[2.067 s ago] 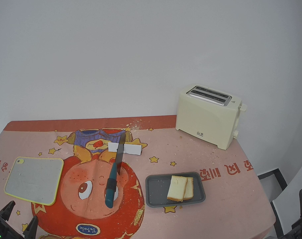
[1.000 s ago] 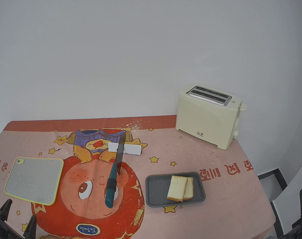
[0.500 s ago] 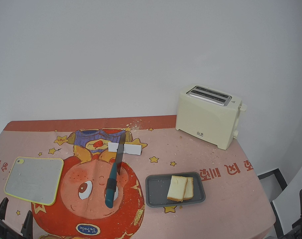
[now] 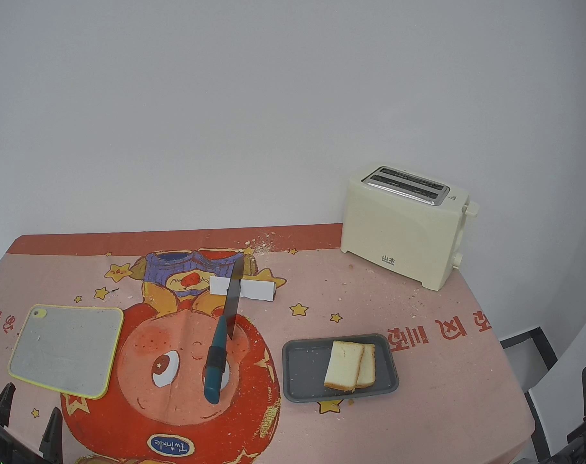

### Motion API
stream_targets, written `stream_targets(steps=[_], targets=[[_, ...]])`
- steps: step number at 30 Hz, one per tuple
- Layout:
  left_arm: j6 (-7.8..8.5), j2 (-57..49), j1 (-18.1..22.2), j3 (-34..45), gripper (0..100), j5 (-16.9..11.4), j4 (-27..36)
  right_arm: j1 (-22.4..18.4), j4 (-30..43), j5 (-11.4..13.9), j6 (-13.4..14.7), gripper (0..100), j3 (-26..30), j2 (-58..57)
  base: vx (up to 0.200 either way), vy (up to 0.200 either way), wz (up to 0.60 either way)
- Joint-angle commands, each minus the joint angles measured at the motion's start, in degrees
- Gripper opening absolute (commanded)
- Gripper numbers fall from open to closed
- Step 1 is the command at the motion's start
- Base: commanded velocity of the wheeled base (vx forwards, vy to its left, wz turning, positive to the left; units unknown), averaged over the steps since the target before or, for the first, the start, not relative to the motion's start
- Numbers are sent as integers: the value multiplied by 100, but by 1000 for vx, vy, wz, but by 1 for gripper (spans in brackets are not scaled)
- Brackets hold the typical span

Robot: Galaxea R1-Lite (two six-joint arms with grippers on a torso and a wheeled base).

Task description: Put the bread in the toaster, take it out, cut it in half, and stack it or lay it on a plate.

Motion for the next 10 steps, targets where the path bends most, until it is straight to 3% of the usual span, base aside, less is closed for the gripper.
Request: stream_targets(steps=[1, 10], targets=[[-8, -15, 3, 101, 100, 13, 0, 0, 1, 0, -3, 0, 84, -66, 0, 0, 0], [18, -15, -6, 101, 100, -5, 9, 0, 10, -9, -3, 0, 84, -66, 0, 0, 0]])
